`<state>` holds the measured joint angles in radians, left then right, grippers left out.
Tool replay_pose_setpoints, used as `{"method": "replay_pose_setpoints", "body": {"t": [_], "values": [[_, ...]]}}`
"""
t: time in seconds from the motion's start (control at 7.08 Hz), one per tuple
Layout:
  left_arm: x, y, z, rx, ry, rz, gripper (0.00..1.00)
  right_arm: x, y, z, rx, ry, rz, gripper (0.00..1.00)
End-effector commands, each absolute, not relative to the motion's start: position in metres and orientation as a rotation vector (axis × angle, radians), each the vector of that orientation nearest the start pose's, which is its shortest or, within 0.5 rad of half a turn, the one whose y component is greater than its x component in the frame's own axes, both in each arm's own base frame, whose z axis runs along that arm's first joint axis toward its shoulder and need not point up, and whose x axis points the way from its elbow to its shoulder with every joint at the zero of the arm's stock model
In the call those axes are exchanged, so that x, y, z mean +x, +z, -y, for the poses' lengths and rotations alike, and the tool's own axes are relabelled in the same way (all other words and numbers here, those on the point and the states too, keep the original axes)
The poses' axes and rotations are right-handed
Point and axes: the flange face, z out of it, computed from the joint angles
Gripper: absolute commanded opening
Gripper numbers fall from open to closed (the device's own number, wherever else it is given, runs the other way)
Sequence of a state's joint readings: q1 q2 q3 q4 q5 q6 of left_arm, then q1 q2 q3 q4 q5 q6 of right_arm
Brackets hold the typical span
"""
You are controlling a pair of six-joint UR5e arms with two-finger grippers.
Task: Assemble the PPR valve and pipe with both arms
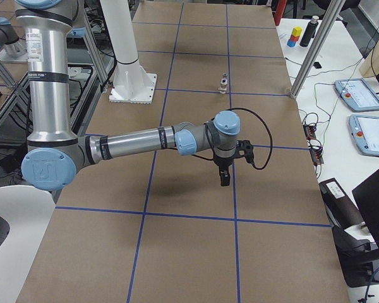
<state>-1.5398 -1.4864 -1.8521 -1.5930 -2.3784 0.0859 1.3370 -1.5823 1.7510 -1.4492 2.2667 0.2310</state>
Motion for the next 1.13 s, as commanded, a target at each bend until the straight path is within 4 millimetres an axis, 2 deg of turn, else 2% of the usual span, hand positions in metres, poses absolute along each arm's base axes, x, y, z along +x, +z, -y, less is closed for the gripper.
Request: {"method": "replay_pose_setpoints", "body": {"t": [0.0,0.14,0.28,0.42,0.56,0.71,0.99], "values": [[-0.052,0.559,0.448,0.212,0.159,-0.793,1.0,-0.037,0.568,0.486,0.122,-0.084,0.733,1.0],[-0.054,0.576,0.442,0.181,0.139,-0.775,0.99,-0.035,0.582,0.48,0.095,-0.071,0.725,1.0],[-0.055,0.588,0.443,0.167,0.132,-0.748,1.0,-0.022,0.572,0.482,0.119,-0.039,0.732,1.0],[-0.055,0.611,0.443,0.128,0.116,-0.749,1.0,-0.009,0.567,0.484,0.137,-0.015,0.737,1.0],[-0.055,0.613,0.448,0.124,0.115,-0.754,1.0,-0.004,0.566,0.487,0.14,-0.006,0.734,1.0],[-0.053,0.597,0.456,0.155,0.128,-0.758,1.0,-0.002,0.562,0.487,0.134,-0.001,0.776,1.0],[-0.054,0.58,0.454,0.185,0.139,-0.754,1.0,-0.002,0.565,0.486,0.123,-0.004,0.797,1.0]]}}
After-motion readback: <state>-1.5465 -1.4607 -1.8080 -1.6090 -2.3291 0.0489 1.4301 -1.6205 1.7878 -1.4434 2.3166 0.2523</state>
